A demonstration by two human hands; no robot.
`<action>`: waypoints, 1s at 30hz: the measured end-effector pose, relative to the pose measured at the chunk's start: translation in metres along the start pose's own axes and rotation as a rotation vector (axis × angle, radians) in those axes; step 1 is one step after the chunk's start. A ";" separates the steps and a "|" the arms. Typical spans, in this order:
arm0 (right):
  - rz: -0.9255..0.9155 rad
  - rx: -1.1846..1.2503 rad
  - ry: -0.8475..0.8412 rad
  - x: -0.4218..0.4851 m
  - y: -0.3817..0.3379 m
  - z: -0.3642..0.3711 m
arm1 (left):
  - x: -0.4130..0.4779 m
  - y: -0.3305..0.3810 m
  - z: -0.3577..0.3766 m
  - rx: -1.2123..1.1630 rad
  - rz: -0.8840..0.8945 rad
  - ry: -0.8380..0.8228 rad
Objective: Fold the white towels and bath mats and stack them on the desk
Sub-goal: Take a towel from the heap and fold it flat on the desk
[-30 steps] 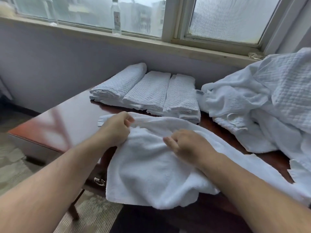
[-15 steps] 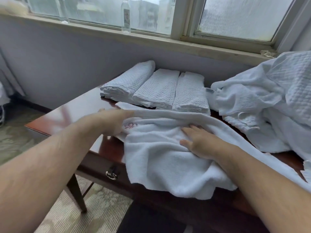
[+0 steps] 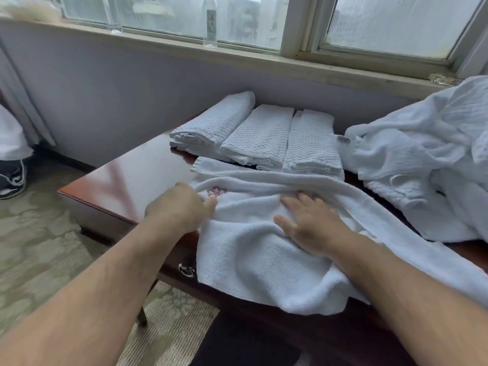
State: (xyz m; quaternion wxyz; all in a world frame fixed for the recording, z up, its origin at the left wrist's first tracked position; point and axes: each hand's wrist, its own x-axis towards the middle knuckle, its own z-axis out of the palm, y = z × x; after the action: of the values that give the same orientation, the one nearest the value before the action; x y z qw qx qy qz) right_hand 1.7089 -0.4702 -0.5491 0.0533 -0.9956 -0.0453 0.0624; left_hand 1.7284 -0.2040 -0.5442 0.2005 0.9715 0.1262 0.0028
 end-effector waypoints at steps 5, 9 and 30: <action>-0.056 0.056 0.037 -0.002 -0.002 0.001 | -0.004 0.004 0.000 -0.232 0.189 -0.003; -0.058 0.017 0.023 0.000 -0.002 0.002 | -0.007 0.022 -0.011 -1.170 -0.056 -0.161; 0.334 0.152 0.290 -0.044 0.024 -0.033 | -0.039 0.113 0.044 -0.111 0.869 -0.063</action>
State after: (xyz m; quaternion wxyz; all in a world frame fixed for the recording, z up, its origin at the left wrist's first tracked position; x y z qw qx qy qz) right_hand 1.6714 -0.5013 -0.5134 0.1228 -0.9810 0.1332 -0.0701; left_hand 1.7202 -0.3309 -0.5392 0.2364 0.9217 -0.3008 0.0640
